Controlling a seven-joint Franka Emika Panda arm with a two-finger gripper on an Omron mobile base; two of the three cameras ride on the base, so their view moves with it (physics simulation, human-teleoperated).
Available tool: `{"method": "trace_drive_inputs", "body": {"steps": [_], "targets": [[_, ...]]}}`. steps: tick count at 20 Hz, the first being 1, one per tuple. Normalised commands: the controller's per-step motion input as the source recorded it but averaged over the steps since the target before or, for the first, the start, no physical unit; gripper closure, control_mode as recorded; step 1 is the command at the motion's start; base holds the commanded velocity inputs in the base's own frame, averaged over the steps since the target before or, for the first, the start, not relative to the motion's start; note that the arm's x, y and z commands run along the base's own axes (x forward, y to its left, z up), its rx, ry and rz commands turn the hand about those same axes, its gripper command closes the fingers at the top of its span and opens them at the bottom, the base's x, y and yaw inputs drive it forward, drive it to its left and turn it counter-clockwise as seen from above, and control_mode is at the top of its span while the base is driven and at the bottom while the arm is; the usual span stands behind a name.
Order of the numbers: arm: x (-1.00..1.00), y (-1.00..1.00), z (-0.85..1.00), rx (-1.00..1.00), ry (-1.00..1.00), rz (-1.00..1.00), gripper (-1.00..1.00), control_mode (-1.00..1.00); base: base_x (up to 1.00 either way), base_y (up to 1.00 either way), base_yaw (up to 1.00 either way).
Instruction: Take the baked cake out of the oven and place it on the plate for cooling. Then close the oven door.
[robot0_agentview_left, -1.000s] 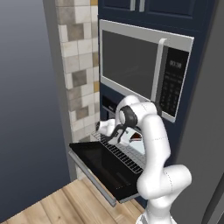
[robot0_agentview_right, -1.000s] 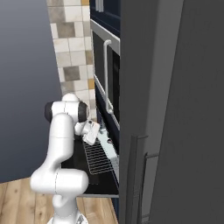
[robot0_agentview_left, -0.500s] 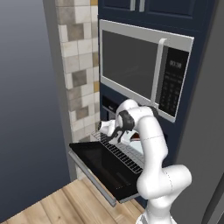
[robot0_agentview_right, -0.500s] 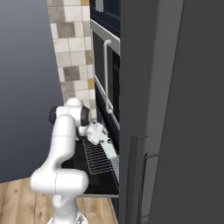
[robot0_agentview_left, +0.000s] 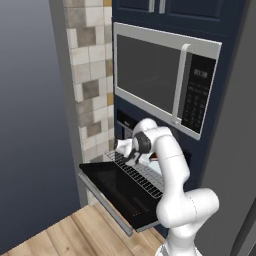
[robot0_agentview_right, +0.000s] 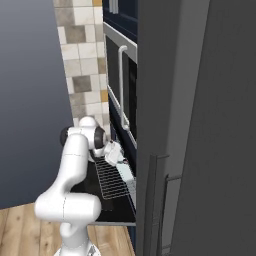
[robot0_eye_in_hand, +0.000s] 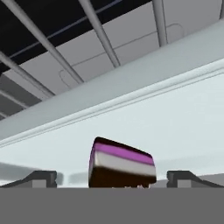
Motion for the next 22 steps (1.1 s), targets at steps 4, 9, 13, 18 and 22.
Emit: {"method": "trace_drive_inputs", "body": {"steps": [4, 9, 13, 18, 22], "targets": [[0.16, -0.19, -0.17, 0.00, 0.00, 0.03, -1.00, -1.00, 0.00, 0.00, 0.00], [0.02, -0.23, -0.06, 0.00, 0.00, 0.03, -1.00, -1.00, 0.00, 0.00, 0.00], [0.00, -0.24, 0.00, 0.00, 0.00, 0.01, -1.00, -1.00, 0.00, 0.00, 0.00], [0.00, -0.23, -0.01, 0.00, 0.01, 0.02, -1.00, -1.00, 0.00, 0.00, 0.00], [0.00, -0.20, -0.04, 0.00, 0.02, 0.02, -1.00, -1.00, 0.00, 0.00, 0.00]]}}
